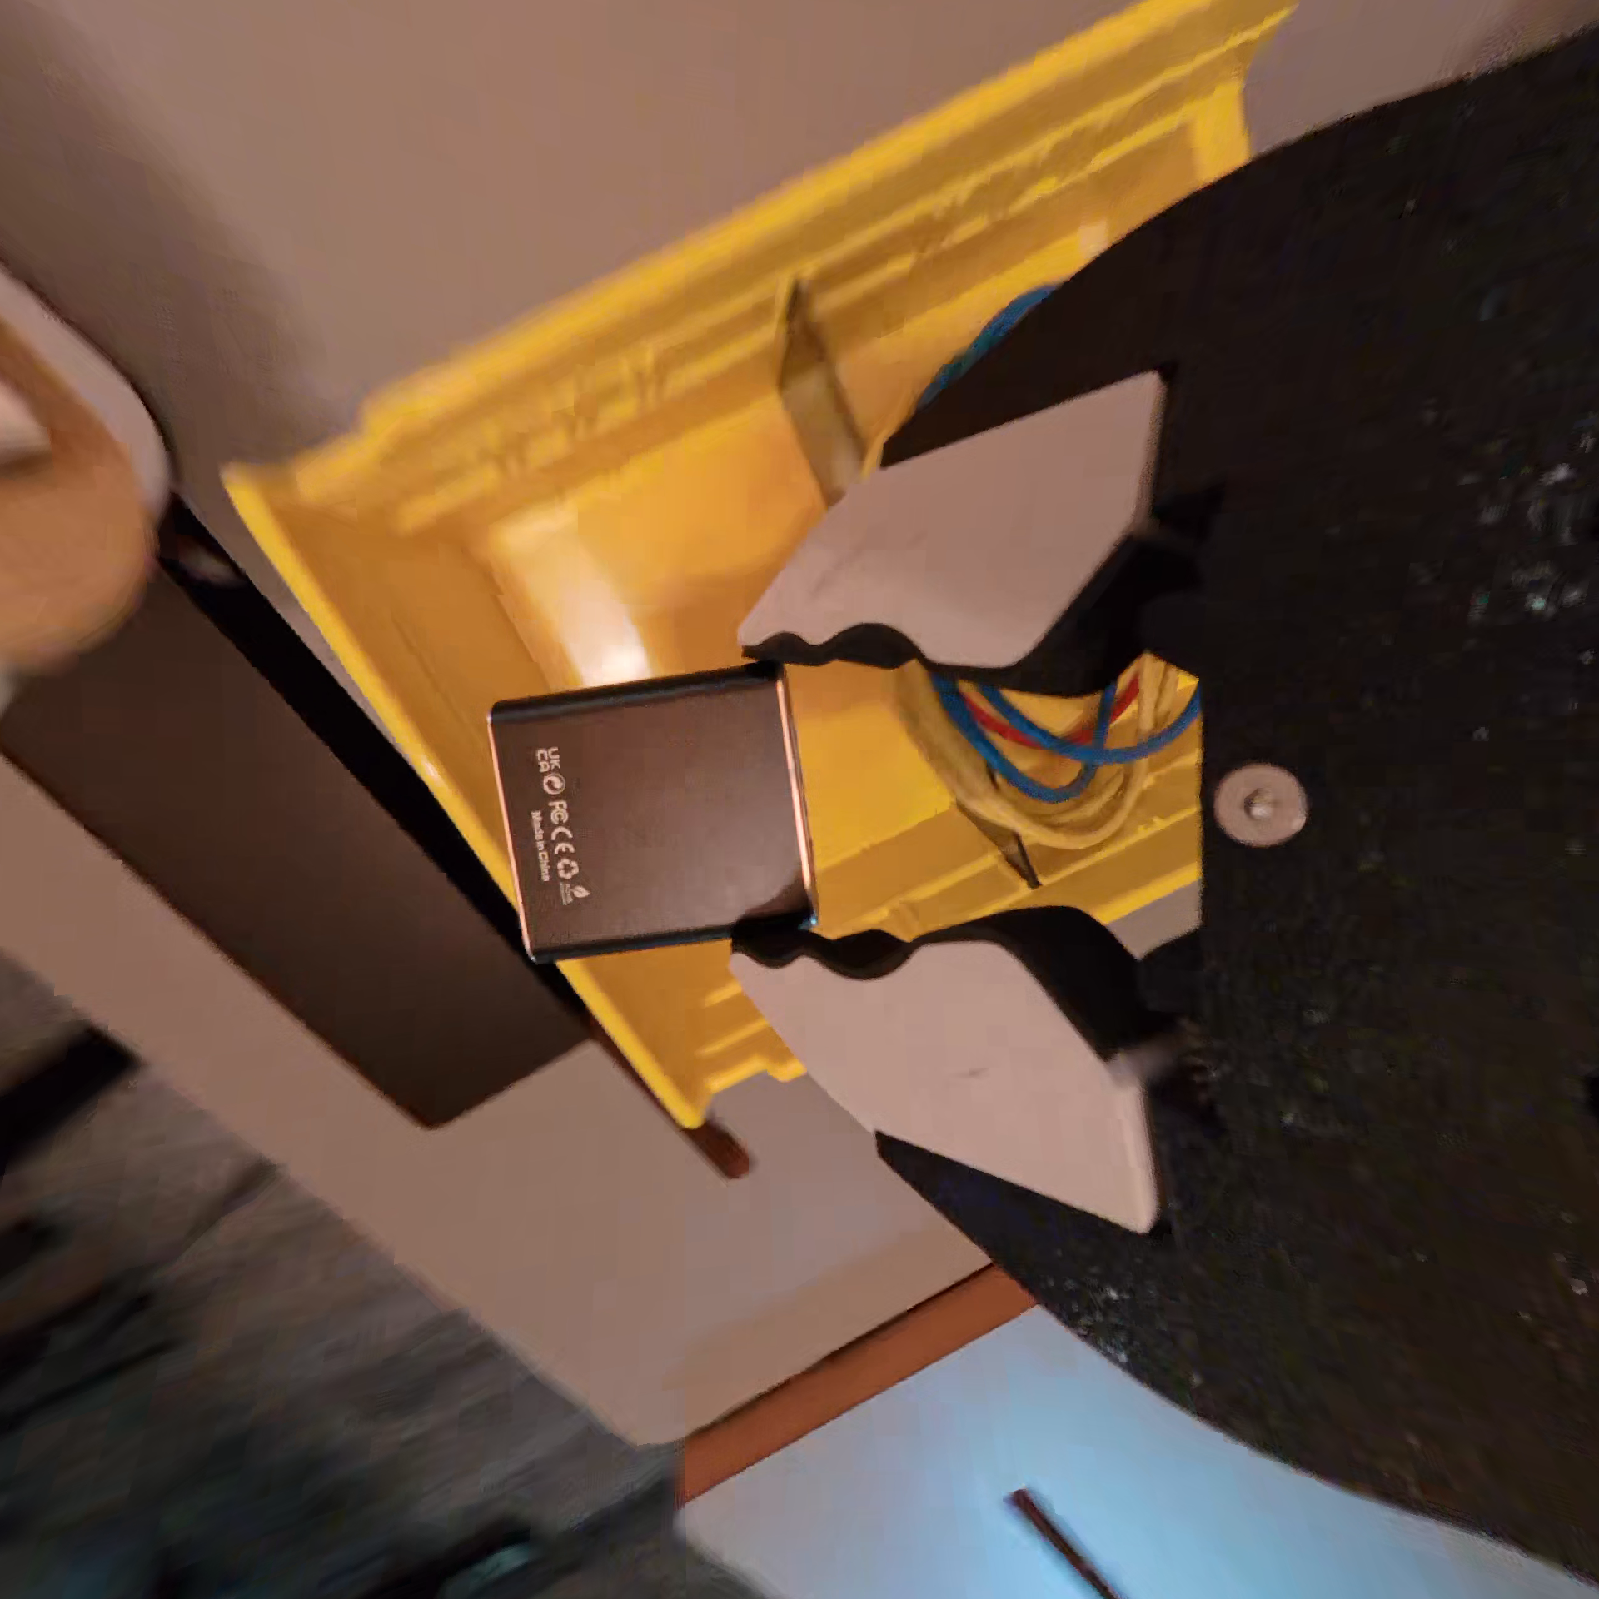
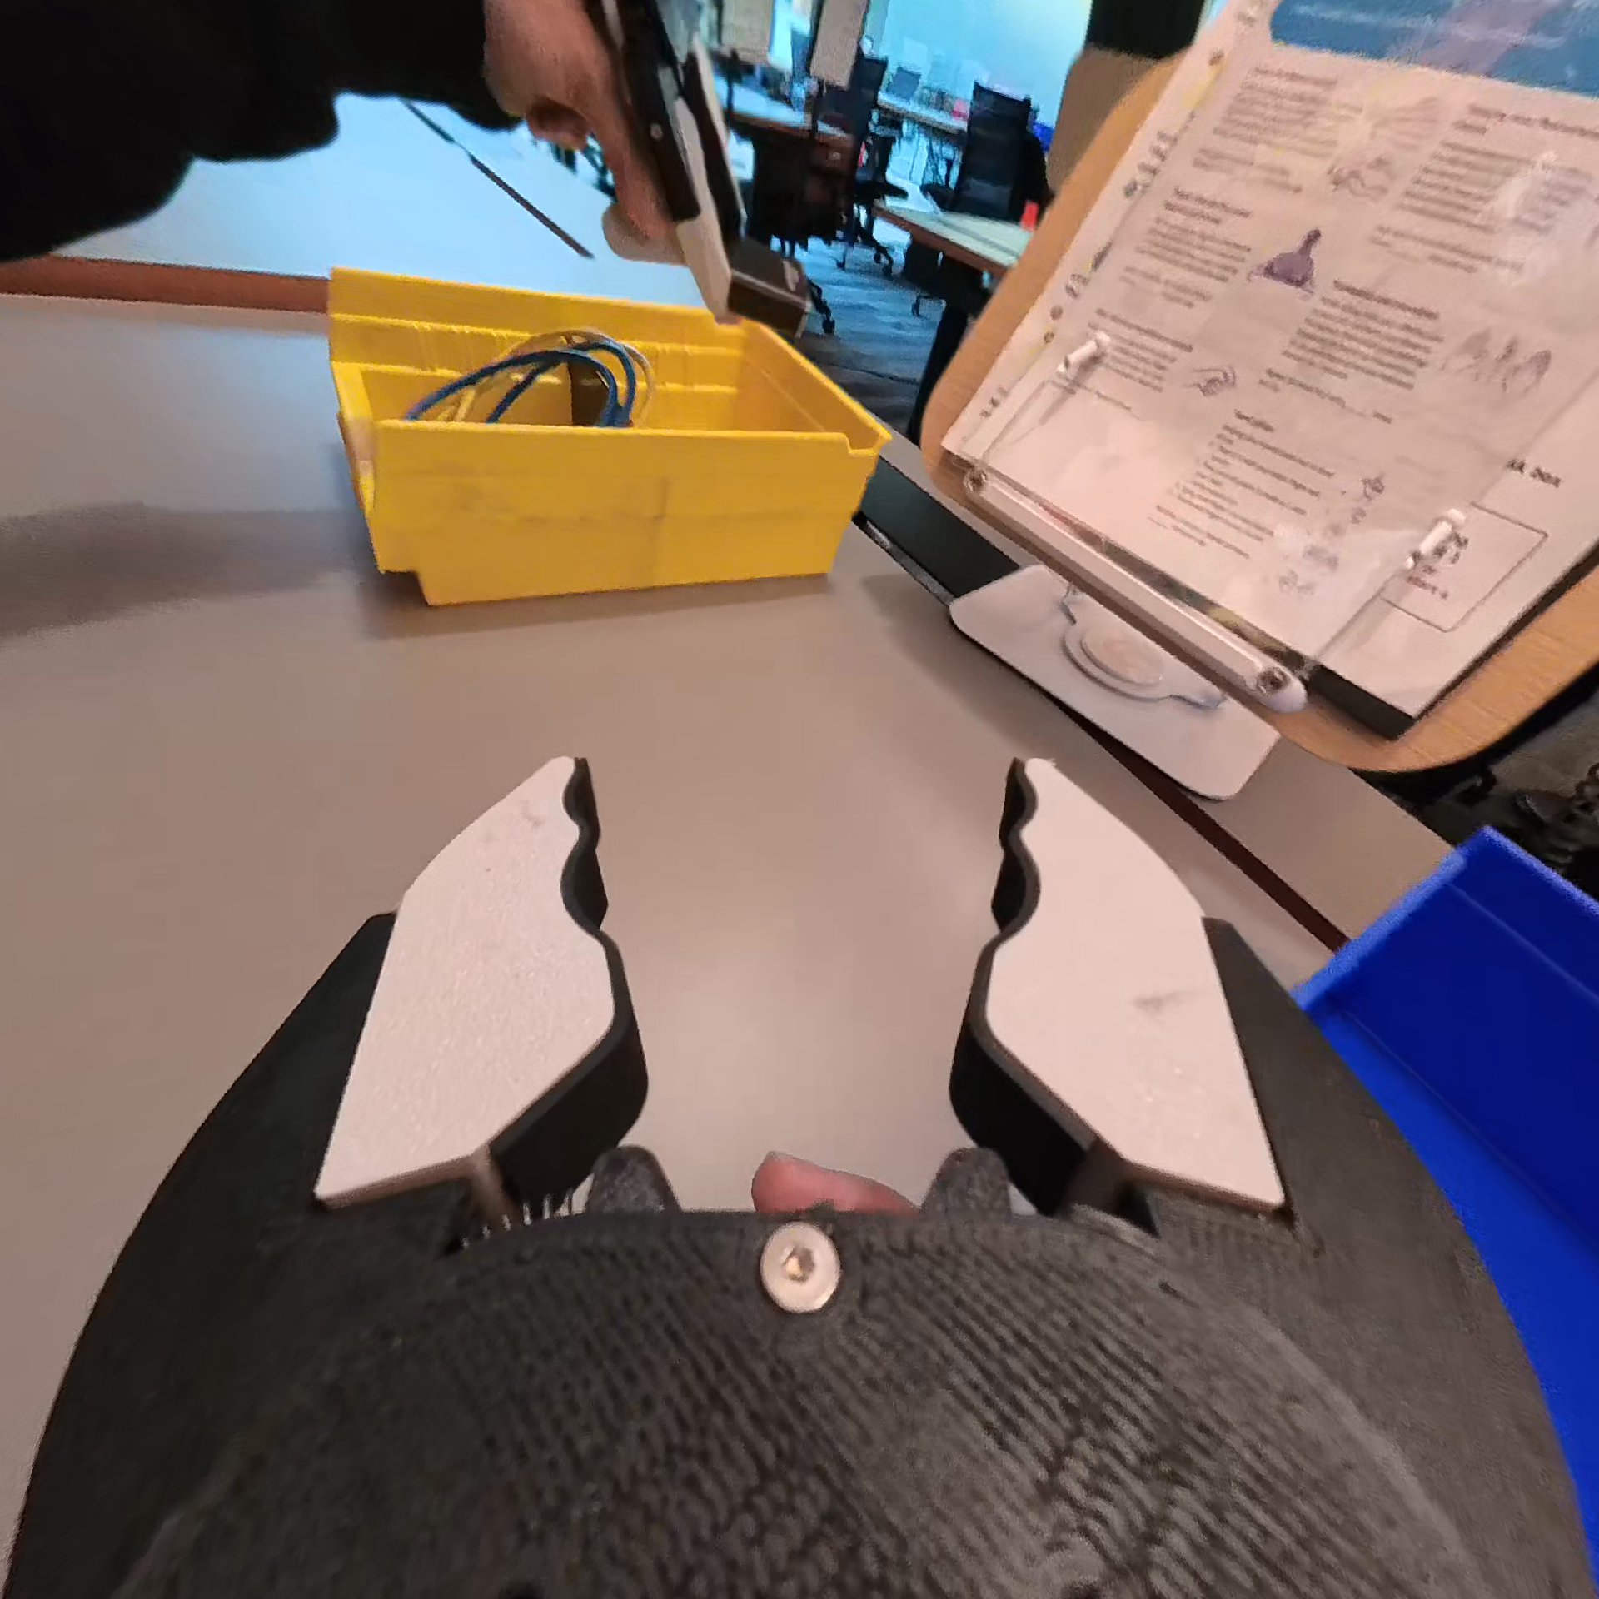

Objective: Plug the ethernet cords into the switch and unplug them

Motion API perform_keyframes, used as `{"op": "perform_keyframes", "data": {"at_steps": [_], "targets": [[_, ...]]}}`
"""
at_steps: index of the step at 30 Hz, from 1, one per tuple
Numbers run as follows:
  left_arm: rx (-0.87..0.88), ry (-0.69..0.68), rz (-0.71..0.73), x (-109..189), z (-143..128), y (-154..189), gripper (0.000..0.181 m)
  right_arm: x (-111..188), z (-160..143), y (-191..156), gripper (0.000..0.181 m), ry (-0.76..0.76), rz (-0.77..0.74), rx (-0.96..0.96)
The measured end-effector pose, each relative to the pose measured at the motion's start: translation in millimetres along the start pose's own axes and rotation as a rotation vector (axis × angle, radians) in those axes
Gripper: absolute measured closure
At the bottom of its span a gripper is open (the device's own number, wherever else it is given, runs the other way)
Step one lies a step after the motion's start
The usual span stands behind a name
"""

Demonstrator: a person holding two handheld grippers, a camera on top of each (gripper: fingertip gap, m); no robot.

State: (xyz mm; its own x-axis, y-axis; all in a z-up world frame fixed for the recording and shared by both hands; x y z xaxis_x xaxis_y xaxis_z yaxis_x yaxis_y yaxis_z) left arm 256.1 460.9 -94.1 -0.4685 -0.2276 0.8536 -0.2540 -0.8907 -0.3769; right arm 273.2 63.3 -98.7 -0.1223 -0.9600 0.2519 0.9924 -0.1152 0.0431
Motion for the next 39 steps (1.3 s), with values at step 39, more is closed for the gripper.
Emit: {"op": "perform_keyframes", "data": {"at_steps": [39], "targets": [[0.437,0.775,-1.529,135,11,383,0.125,-4,2,-147,0.118,0.521,0.415,0.073]]}}
Point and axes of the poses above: each gripper's, where its closed fingertips meet, x back along the fingers, z out of its top, y = z × x across the jaws, the point moved 1 cm from there along x, back along the fingers, and after that the axes turned 10 degrees about -x, right-handed, at the moved point
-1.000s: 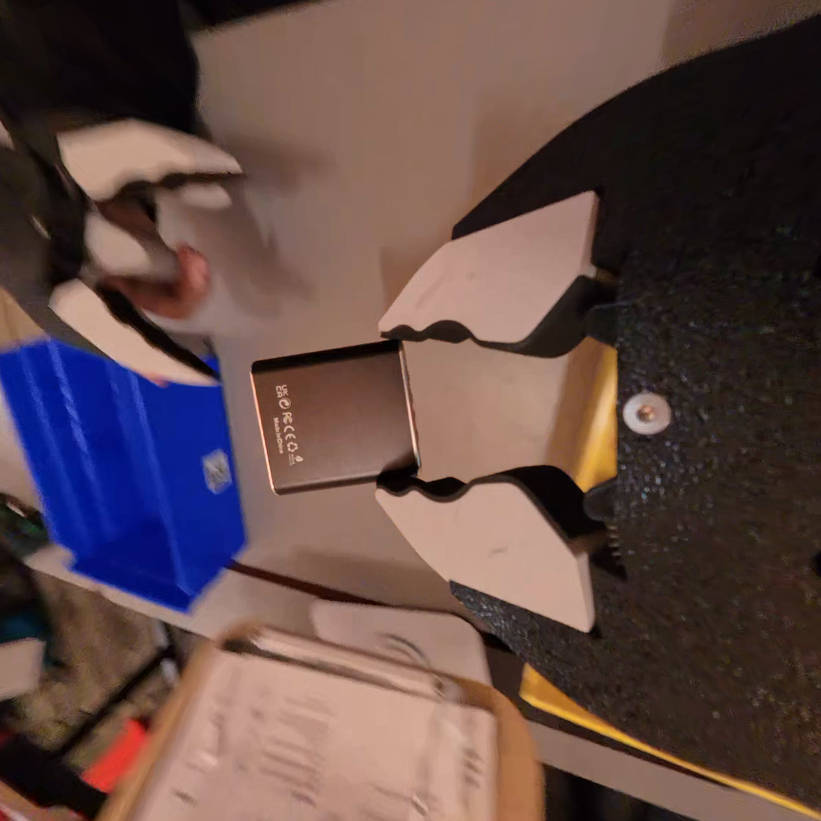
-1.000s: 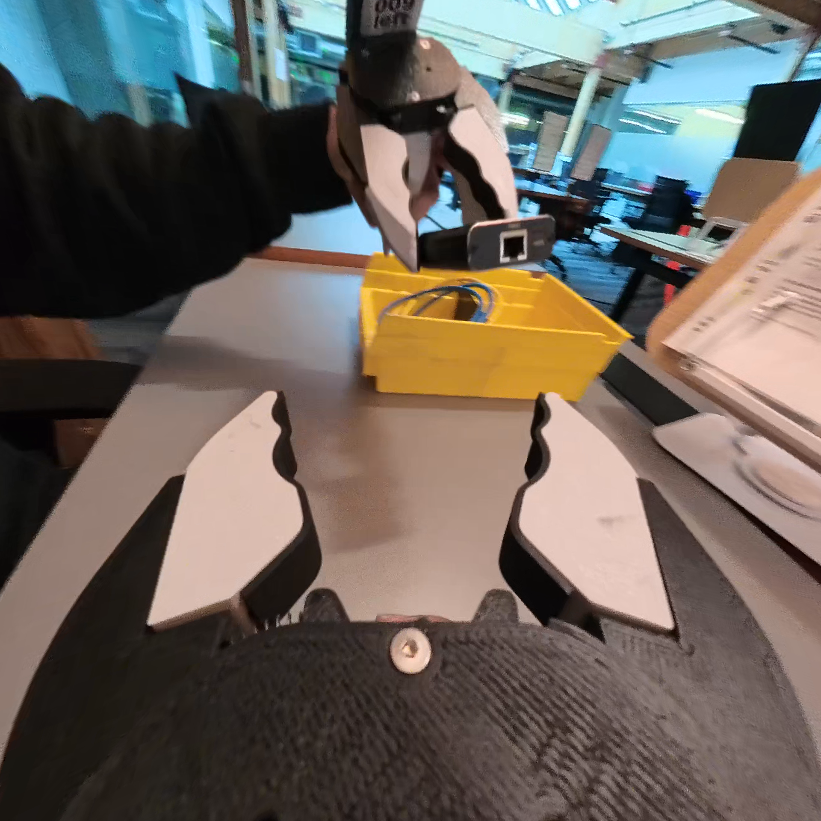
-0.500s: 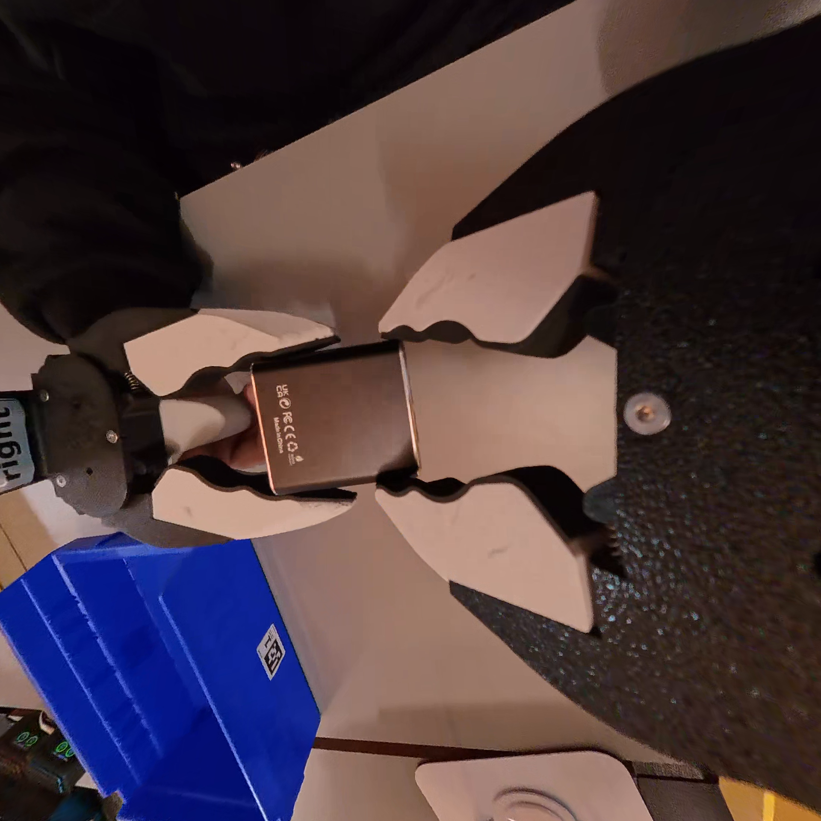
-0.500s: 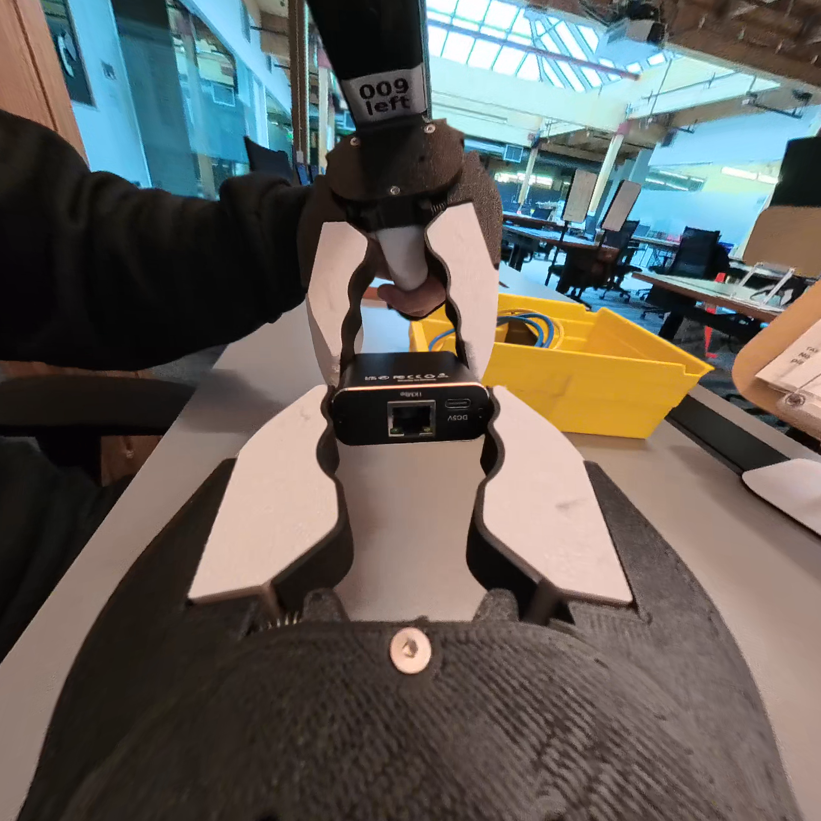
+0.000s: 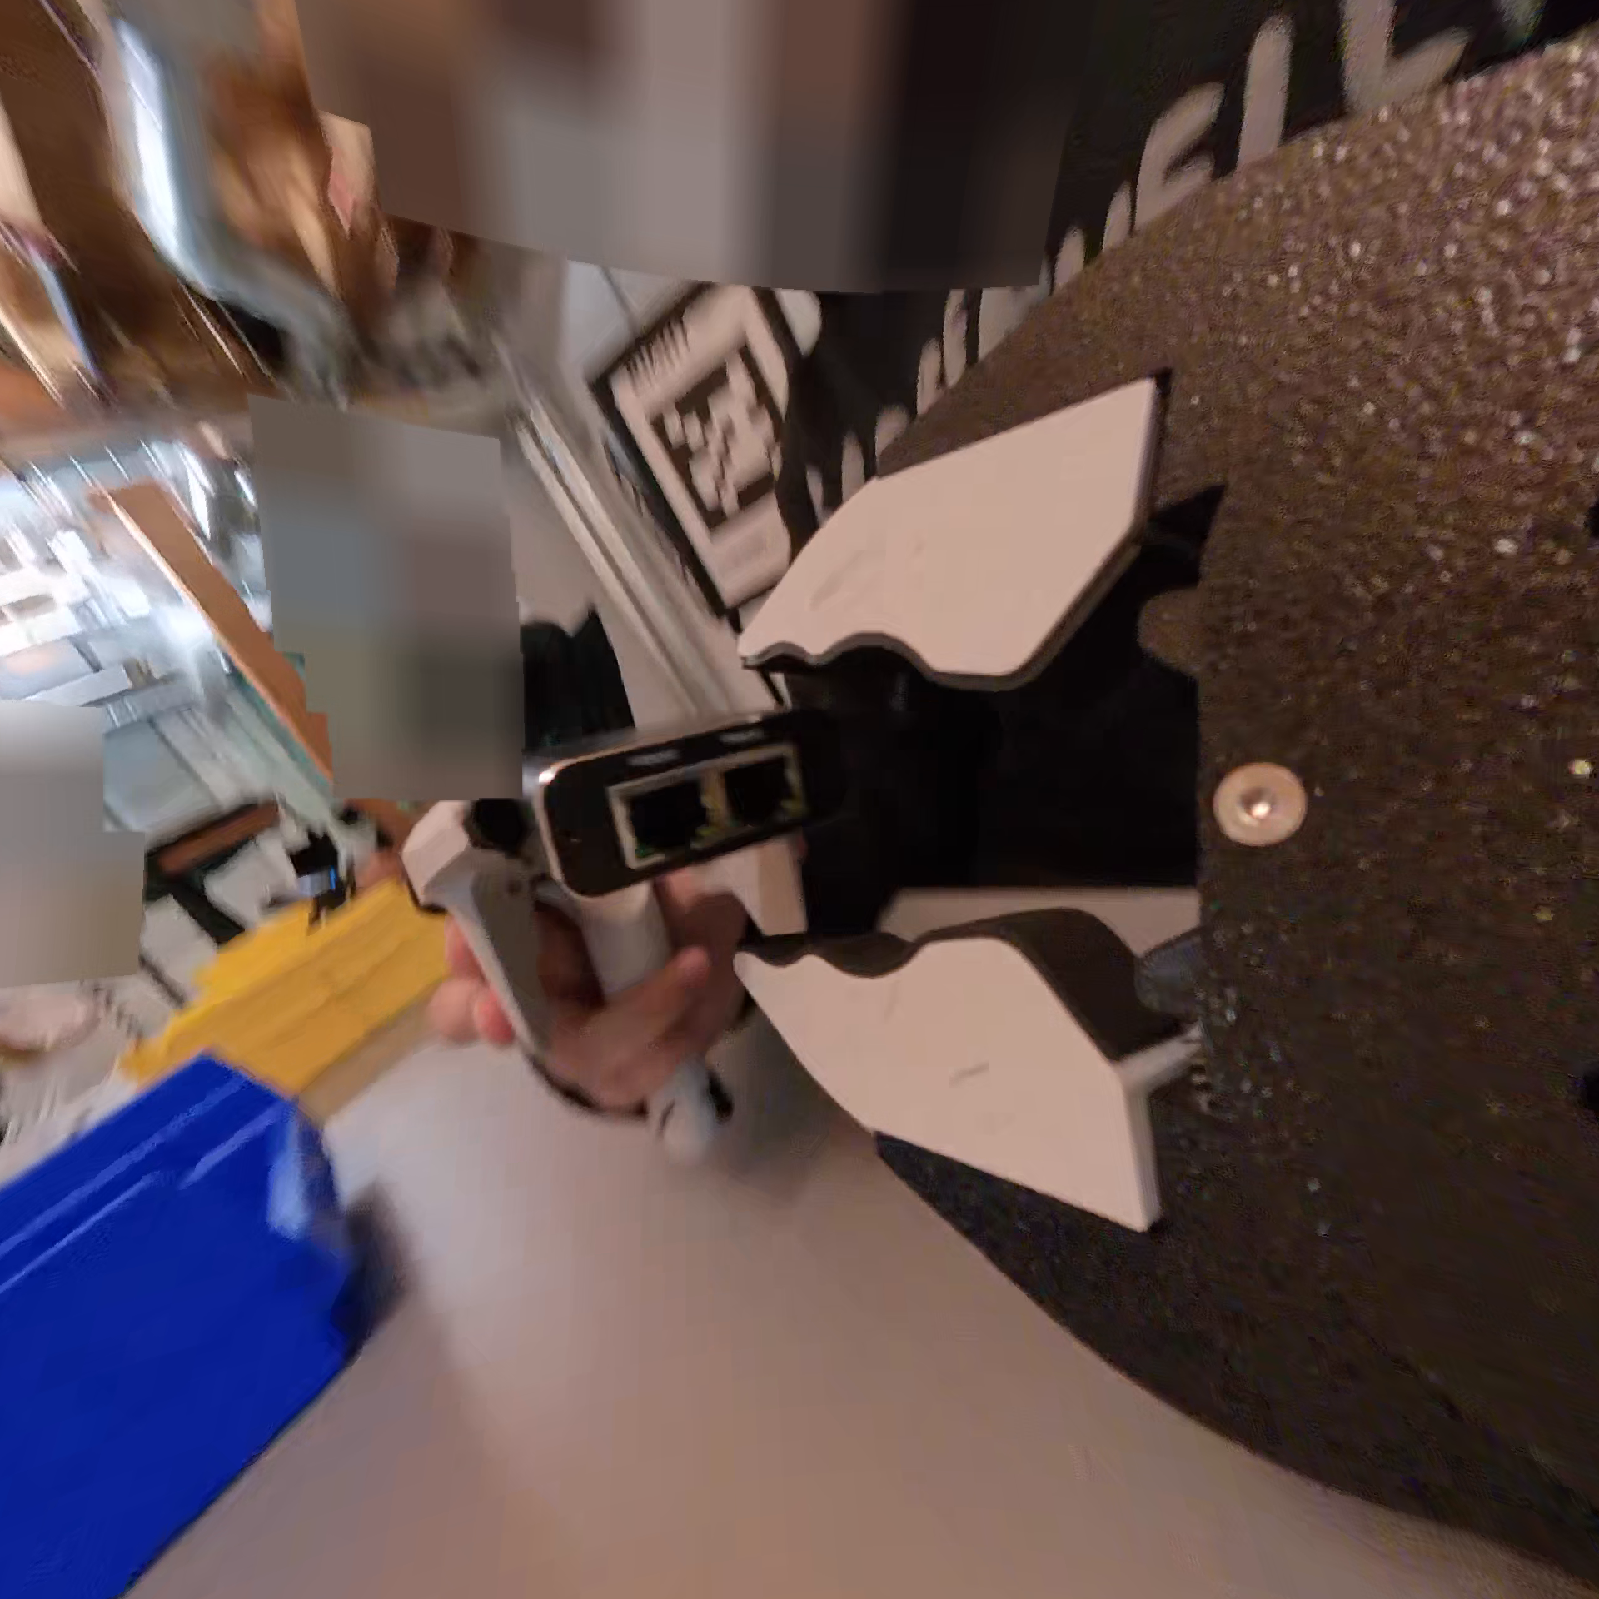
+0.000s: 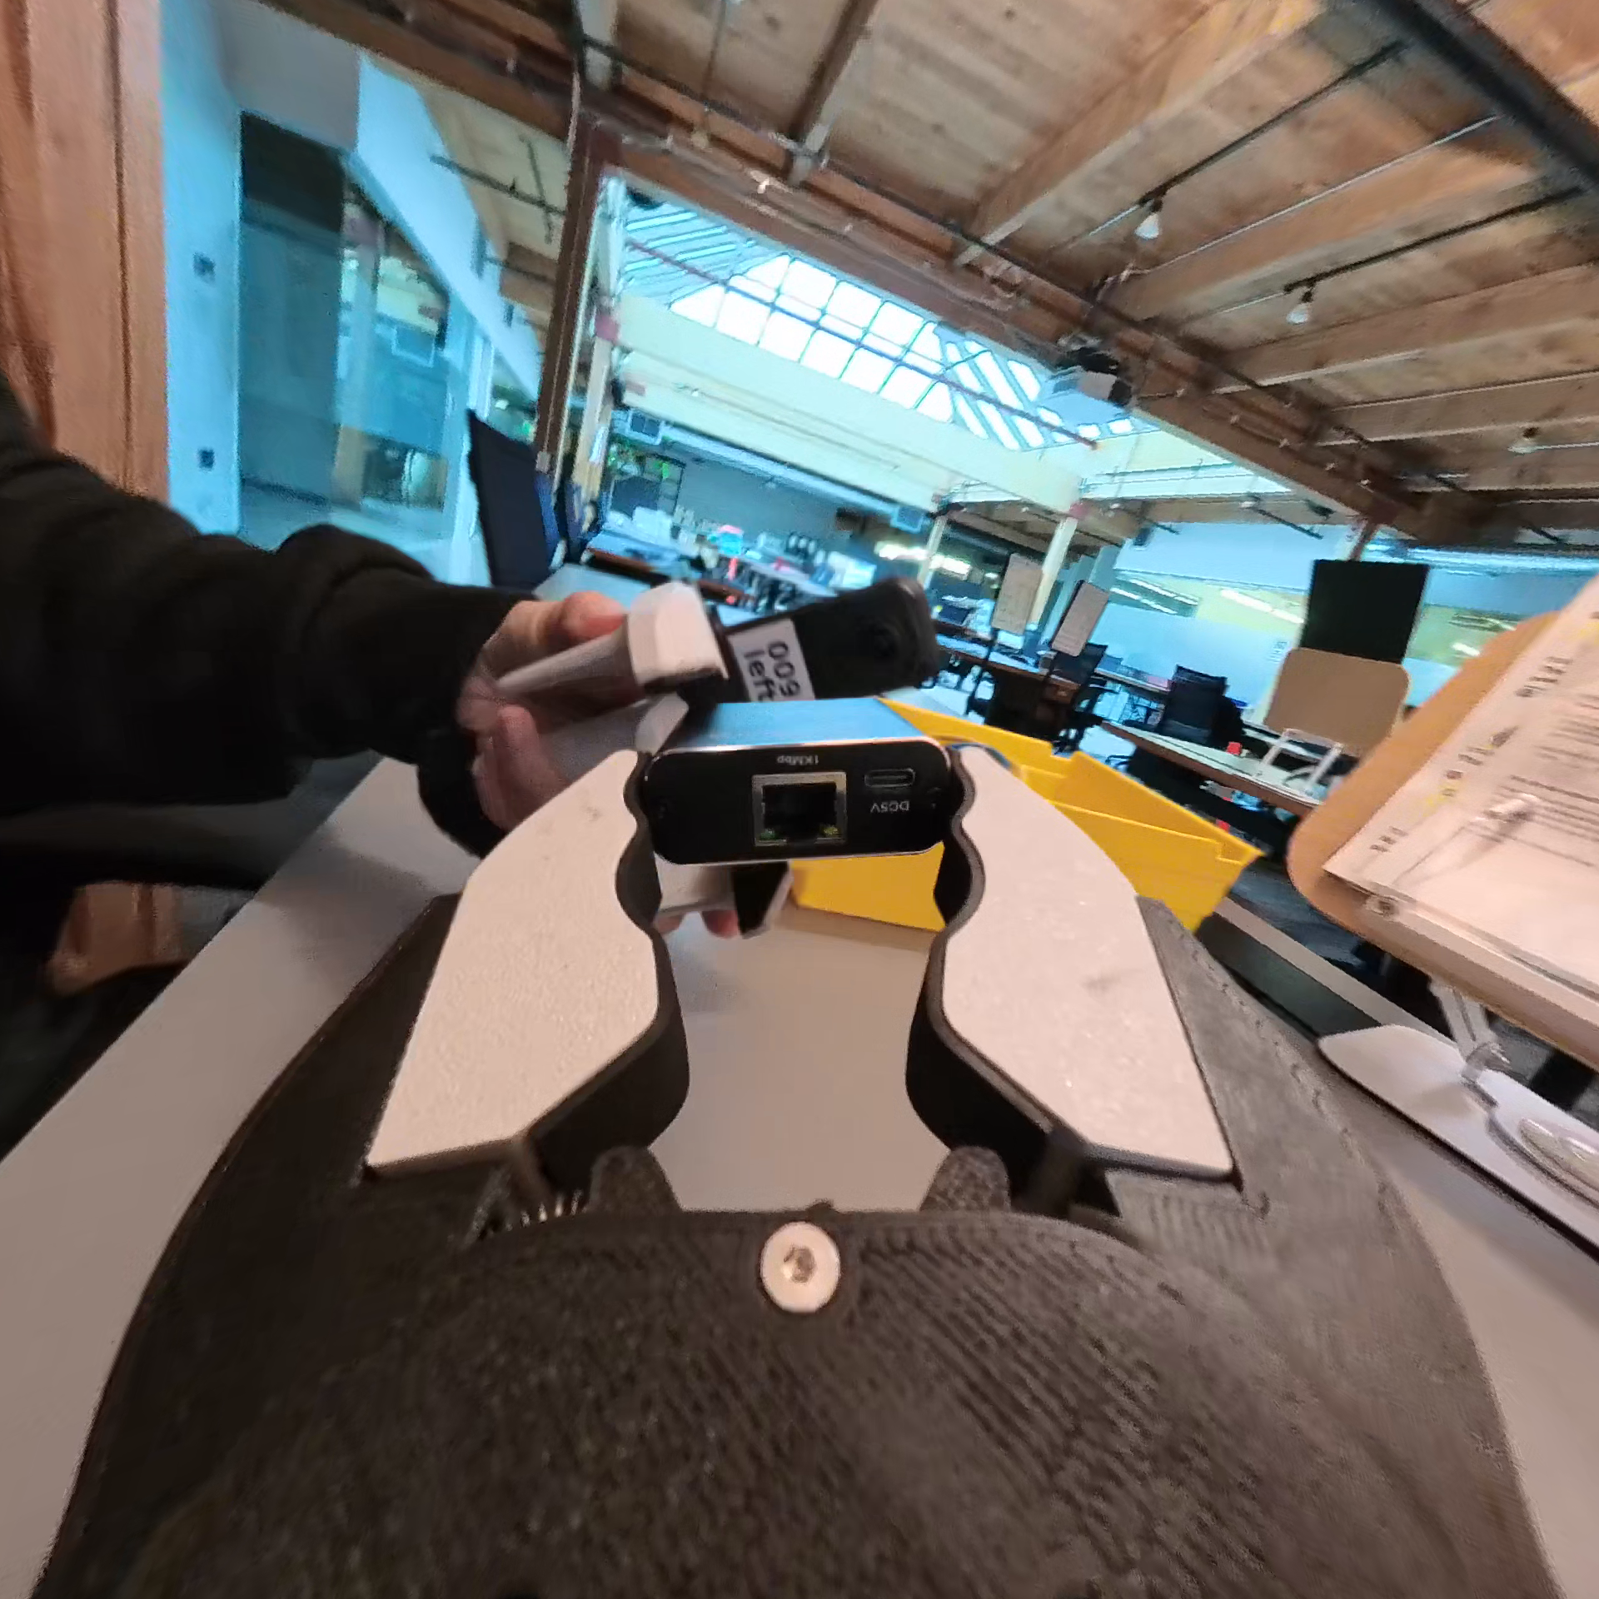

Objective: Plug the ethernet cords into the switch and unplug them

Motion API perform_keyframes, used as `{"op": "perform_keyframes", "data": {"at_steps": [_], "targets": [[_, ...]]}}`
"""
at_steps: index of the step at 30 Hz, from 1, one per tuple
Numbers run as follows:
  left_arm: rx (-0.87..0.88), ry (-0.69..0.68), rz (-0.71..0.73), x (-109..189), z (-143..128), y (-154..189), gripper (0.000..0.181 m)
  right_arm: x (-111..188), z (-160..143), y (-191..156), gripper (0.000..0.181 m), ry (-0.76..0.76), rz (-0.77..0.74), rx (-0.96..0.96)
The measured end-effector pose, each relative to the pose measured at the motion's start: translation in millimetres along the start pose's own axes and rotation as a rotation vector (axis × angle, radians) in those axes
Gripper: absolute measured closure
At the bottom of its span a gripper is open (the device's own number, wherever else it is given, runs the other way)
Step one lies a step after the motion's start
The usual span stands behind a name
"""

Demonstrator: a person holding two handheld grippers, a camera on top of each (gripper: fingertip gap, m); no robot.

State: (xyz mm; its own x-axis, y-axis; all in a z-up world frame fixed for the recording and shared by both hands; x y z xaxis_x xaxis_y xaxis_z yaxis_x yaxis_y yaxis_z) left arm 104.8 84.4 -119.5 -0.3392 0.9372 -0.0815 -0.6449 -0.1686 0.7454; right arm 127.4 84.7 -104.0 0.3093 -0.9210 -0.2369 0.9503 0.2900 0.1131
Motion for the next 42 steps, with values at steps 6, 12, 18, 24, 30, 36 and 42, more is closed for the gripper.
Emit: {"op": "perform_keyframes", "data": {"at_steps": [6,12,18,24,30,36,42], "targets": [[0.05,0.098,0.027,0,-1,-11,0.155,-8,-23,-7,0.118,-0.136,0.012,0.1],[0.139,-0.022,0.082,-5,-5,-12,0.156,-7,-22,-3,0.101,-0.108,-0.013,0.119],[0.15,-0.048,0.183,-15,6,-16,0.156,-7,-21,0,0.09,-0.096,-0.036,0.102],[0.13,-0.037,0.219,-29,7,-20,0.156,-7,-22,5,0.103,-0.105,-0.062,0.069],[0.11,-0.011,0.283,-27,13,-26,0.155,-5,-33,13,0.105,-0.208,-0.098,0.016],[-0.102,-0.001,0.376,-20,23,-23,0.137,-4,-23,9,0.105,-0.168,-0.029,-0.16],[-0.574,-0.113,0.743,61,64,-16,0.125,5,-17,21,0.105,-0.117,-0.064,-0.219]]}}
Point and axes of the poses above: each gripper's, where its closed fingertips meet, x back along the fingers, z out of its top, y = z × x across the jaws, the point moved 1 cm from there along x, back along the fingers, and after that the axes turned 10 degrees about -x, right-handed, at the moved point
